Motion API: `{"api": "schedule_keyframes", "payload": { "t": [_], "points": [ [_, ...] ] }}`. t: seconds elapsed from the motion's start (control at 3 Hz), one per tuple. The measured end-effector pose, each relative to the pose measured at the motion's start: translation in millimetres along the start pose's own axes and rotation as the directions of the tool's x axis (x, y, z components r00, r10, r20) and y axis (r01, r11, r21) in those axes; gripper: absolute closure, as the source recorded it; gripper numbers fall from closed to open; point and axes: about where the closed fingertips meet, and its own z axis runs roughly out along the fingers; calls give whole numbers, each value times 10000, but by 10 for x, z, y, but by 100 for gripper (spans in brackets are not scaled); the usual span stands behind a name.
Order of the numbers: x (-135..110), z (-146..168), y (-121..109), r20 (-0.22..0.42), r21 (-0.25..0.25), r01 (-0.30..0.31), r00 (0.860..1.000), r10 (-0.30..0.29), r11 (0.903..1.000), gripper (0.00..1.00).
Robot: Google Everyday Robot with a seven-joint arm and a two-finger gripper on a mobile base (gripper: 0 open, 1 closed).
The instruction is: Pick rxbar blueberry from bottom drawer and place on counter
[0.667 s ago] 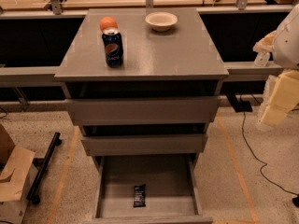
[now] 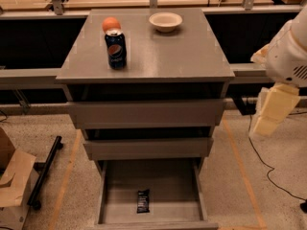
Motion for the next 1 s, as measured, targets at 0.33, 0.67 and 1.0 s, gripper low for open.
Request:
{"api": "schedule_keyframes", "payload": {
  "t": [0.33, 0.67, 1.0],
  "points": [
    [-80, 393, 12, 228, -230, -1051, 9941, 1056, 9942, 0],
    [-90, 413, 6, 255, -198, -1518, 9880, 1523, 9882, 0],
    [-47, 546, 48, 736, -830, -1888, 9780, 1950, 9785, 0]
  ]
}}
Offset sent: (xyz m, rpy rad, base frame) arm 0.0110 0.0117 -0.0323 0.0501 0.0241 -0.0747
